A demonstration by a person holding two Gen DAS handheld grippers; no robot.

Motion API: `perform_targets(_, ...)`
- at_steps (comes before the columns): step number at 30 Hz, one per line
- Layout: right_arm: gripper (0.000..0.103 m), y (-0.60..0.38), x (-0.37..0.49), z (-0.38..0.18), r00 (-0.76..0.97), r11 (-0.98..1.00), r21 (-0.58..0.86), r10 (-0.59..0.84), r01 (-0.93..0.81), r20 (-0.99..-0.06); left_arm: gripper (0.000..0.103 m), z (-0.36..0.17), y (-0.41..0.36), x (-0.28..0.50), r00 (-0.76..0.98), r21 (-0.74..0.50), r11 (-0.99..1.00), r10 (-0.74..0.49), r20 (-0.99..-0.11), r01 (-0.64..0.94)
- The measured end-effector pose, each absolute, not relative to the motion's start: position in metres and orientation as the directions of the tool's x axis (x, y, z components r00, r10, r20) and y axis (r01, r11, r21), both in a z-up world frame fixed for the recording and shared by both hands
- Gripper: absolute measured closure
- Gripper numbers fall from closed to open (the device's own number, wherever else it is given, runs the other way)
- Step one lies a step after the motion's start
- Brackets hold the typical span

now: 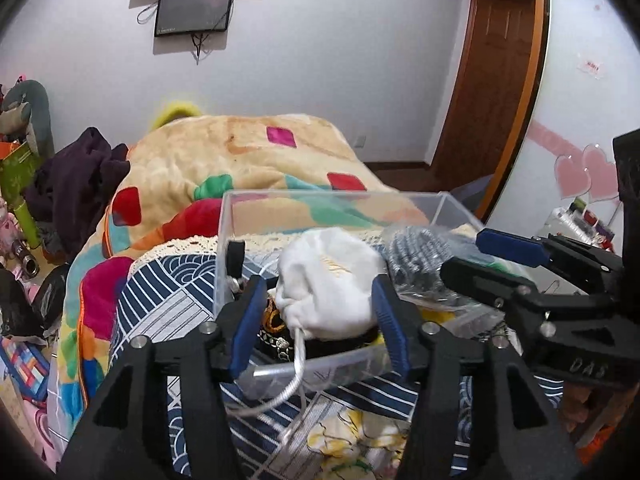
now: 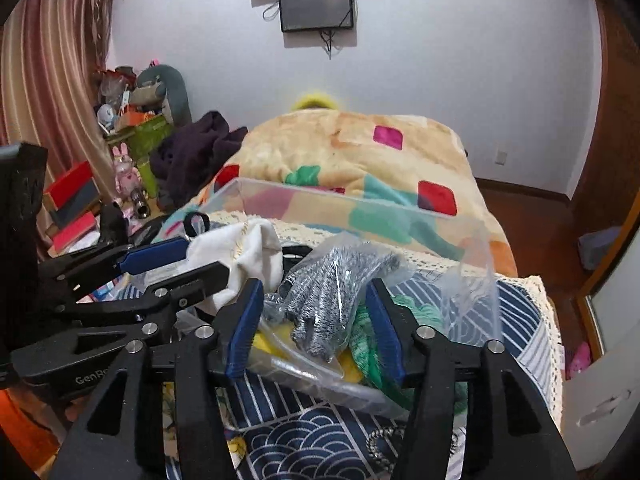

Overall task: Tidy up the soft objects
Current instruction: 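Lower the white bag into the box while right tool drops the glove bag in, then grasp the floral scrunchie with left tool while right tool grasps the braided bracelet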

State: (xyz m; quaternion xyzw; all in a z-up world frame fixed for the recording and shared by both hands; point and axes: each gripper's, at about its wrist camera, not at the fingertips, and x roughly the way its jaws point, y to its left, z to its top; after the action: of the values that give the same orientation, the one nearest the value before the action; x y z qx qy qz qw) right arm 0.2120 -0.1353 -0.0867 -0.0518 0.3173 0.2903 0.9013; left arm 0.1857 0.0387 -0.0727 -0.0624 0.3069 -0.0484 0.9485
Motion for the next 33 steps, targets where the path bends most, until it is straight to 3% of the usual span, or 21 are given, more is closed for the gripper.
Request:
perform_targets(5, 0.035, -0.151, 0.199, -0.069, 0.685, 0.843, 0.08, 0.484, -0.532, -0.545, 0.033, -0.051, 0.039, 0.163, 0.846, -0.117, 0.992, -0.109, -0.522, 0.055)
perform_targets(7, 0.032, -0.157, 0.191, -0.062, 0.717, 0.854, 0.053, 0.467, -0.518, -0.517, 0.022, -0.047, 0.038, 0.152, 0.857, -0.096, 0.994, -0.1, -0.505, 0.06)
perform_targets(10, 0.021, -0.164, 0.181, -0.057, 0.742, 0.859, 0.019, 0.452, -0.511, -0.494, 0.013, -0.049, 0.036, 0.139, 0.86, -0.073, 0.995, -0.091, -0.502, 0.063)
perform_targets(12, 0.02, -0.172, 0.176, -0.059, 0.759, 0.867, -0.004, 0.434, -0.498, -0.486, 0.01, -0.054, 0.034, 0.132, 0.855, -0.063, 0.996, -0.082, -0.513, 0.057)
perform_targets(24, 0.02, -0.205, 0.184, -0.131, 0.636, 0.889, 0.082, 0.385, -0.451, -0.669, 0.01, -0.115, 0.016, 0.125, 0.726, -0.1, 0.991, -0.133, -0.675, 0.089)
perform_targets(33, 0.021, -0.201, 0.196, -0.164, 0.523, 0.873, 0.12, 0.388, -0.474, -0.759, 0.01, -0.137, 0.005, 0.128, 0.671, -0.13, 0.986, -0.167, -0.722, 0.106)
